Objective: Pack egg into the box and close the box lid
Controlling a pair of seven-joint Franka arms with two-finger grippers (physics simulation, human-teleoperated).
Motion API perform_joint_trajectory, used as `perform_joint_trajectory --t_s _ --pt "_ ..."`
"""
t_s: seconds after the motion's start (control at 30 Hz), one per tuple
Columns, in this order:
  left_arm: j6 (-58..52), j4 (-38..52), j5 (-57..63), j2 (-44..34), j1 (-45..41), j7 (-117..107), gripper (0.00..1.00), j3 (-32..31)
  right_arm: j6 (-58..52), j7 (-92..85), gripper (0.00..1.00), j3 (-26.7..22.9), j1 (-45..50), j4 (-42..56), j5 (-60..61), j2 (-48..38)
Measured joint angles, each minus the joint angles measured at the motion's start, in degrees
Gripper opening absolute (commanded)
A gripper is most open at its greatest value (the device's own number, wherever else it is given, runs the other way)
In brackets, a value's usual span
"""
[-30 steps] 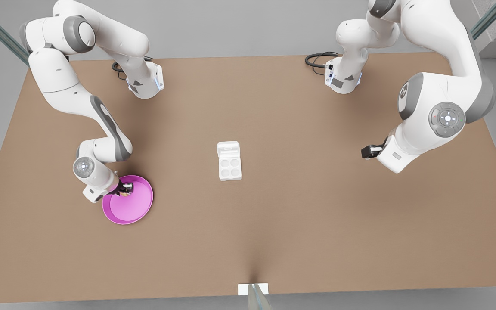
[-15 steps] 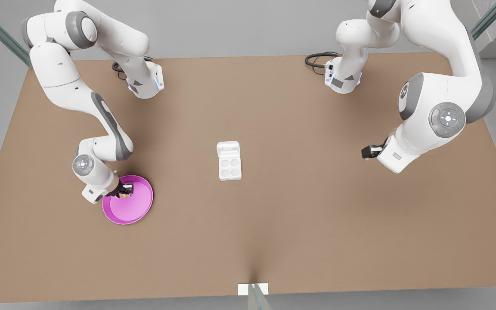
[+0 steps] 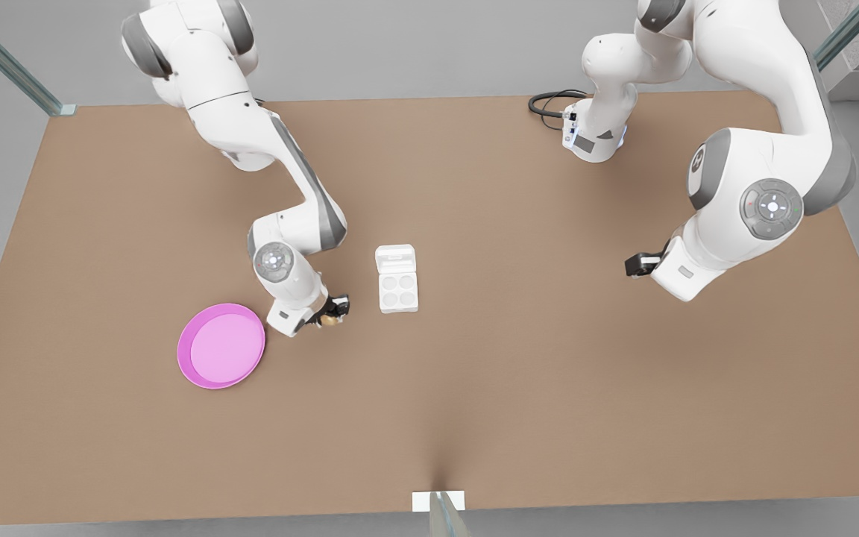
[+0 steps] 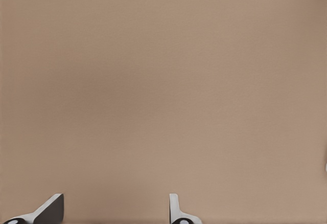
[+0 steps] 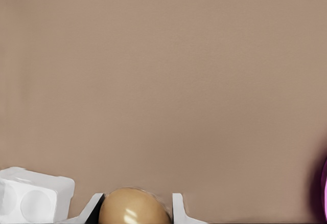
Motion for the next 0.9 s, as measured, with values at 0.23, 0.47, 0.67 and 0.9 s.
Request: perform_joint_trajectory --t_s 0.23,0.47,0.67,0.9 --pt "0.0 -0.2 0.0 0.1 0.1 0.0 1.0 -0.1 -3.8 3.6 0.42 -6.0 9.3 9.4 10.5 7.4" --pt "0.1 -0.2 0.0 0.1 0.1 0.0 1.0 -0.1 -5.3 7.0 0.43 -9.9 15.3 10.7 15.3 10.4" --pt "0.1 -0.2 0.1 0.3 0.1 -0.1 1.0 -0.1 -5.3 9.2 0.43 -10.3 18.3 4.8 16.5 6.6" --pt "0.1 -0.2 0.1 0.3 0.1 -0.1 1.0 -0.1 -4.3 11.4 0.44 -10.9 21.3 4.8 17.8 9.5"
